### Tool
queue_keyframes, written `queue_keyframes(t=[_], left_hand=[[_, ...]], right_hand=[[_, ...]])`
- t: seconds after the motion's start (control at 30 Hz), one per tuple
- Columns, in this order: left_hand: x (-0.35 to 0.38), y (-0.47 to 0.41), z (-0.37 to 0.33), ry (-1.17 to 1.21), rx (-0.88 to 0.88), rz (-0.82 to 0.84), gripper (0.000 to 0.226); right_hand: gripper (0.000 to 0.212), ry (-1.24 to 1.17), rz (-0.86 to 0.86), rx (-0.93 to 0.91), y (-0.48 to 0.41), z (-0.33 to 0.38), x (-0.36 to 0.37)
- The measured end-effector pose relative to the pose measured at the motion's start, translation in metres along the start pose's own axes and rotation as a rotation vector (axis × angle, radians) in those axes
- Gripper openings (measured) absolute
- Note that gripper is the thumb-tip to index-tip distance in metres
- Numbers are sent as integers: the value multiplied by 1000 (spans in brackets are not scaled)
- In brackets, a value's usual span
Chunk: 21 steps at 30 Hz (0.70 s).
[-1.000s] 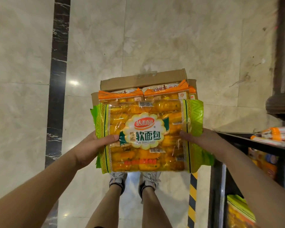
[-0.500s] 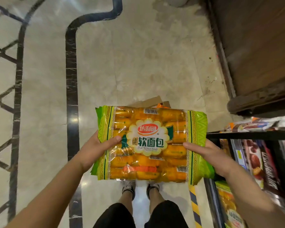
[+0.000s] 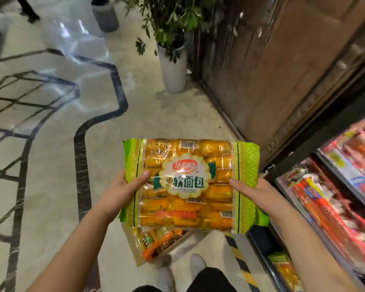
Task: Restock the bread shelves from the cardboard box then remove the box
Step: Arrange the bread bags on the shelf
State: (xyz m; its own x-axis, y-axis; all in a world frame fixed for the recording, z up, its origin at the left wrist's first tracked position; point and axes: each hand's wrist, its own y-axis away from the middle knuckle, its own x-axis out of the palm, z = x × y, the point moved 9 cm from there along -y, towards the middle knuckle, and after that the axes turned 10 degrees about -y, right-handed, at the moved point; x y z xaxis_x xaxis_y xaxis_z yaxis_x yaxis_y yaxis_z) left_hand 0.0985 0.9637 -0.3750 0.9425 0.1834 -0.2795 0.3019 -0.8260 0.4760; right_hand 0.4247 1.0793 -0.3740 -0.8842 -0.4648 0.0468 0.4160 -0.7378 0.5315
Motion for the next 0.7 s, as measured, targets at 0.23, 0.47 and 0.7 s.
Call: queue_keyframes(t=[0.23, 0.47, 0.7], left_hand=[[40, -13, -46, -18, 133, 170, 108], [89, -11, -66, -101, 257, 441, 92], [148, 30, -48, -213, 307, 749, 49]], right_hand=[[25, -41, -174, -139, 58, 11, -31], [36, -77, -471, -175, 154, -25, -35], [32, -200, -776, -93, 266, -103, 0]])
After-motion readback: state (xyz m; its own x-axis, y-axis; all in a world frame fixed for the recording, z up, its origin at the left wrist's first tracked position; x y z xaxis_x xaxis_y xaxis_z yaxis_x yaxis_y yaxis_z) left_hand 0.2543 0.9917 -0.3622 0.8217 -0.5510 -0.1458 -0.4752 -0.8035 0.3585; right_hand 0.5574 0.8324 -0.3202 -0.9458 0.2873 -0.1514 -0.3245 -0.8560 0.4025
